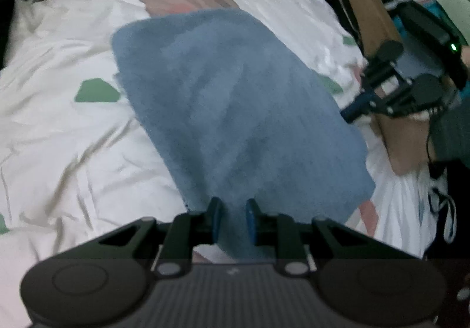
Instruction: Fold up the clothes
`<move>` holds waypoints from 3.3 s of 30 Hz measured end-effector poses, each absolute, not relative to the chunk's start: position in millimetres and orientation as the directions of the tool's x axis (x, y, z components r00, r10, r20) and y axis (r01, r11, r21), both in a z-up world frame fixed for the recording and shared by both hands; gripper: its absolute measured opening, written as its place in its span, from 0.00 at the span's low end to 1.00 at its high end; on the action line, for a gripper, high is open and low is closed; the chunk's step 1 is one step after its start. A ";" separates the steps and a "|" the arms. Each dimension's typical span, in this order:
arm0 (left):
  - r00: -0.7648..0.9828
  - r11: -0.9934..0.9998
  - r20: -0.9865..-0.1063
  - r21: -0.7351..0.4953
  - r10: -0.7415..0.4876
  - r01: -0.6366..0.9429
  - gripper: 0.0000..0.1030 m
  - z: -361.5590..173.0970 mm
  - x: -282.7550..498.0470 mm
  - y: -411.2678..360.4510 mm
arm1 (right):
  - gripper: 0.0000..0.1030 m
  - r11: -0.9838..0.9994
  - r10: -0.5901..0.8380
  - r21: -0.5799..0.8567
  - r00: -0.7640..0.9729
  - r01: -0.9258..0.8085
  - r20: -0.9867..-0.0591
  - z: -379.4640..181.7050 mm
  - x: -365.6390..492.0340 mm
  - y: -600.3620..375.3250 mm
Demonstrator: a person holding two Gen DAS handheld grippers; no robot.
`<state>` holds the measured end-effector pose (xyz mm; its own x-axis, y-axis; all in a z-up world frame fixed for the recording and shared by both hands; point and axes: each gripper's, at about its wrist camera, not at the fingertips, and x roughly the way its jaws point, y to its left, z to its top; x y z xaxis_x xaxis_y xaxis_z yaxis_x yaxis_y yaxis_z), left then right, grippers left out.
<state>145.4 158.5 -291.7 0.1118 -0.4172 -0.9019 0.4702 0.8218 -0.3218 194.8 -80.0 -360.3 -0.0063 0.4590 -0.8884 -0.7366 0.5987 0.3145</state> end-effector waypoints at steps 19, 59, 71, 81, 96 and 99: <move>0.027 0.804 -0.922 -0.321 -0.385 0.501 0.12 -311.6 139.8 151.2 | 0.07 0.537 0.450 0.347 -0.087 -0.768 -0.889 -367.6 186.4 -67.0; 0.226 0.769 -0.750 -0.640 -0.621 -0.010 0.63 -349.9 192.3 215.7 | 0.49 0.780 0.626 0.621 0.118 -0.084 -0.771 -407.2 259.2 -135.7; 0.206 0.685 -0.676 -0.728 -0.708 -0.034 0.81 -376.3 210.0 204.2 | 0.49 0.715 0.697 0.697 0.113 -0.049 -0.708 -426.8 258.8 -141.6; 0.200 0.655 -0.652 -0.753 -0.732 -0.059 0.64 -377.6 210.3 207.6 | 0.32 0.672 0.739 0.737 0.119 -0.067 -0.663 -422.0 256.9 -148.1; 0.160 0.690 -0.681 -0.724 -0.714 -0.002 0.68 -365.6 216.3 190.6 | 0.20 0.667 0.738 0.744 0.162 -0.036 -0.655 -406.5 250.9 -179.6; 0.157 0.690 -0.683 -0.724 -0.713 -0.016 0.73 -366.7 212.6 195.3 | 0.23 0.684 0.724 0.729 0.154 -0.034 -0.672 -411.6 251.6 -176.0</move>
<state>212.6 195.3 -366.7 0.1565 -0.7135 -0.6829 -0.0156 0.6896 -0.7240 251.6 -176.0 -411.6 0.1544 0.7242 -0.6721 -0.0338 0.6837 0.7289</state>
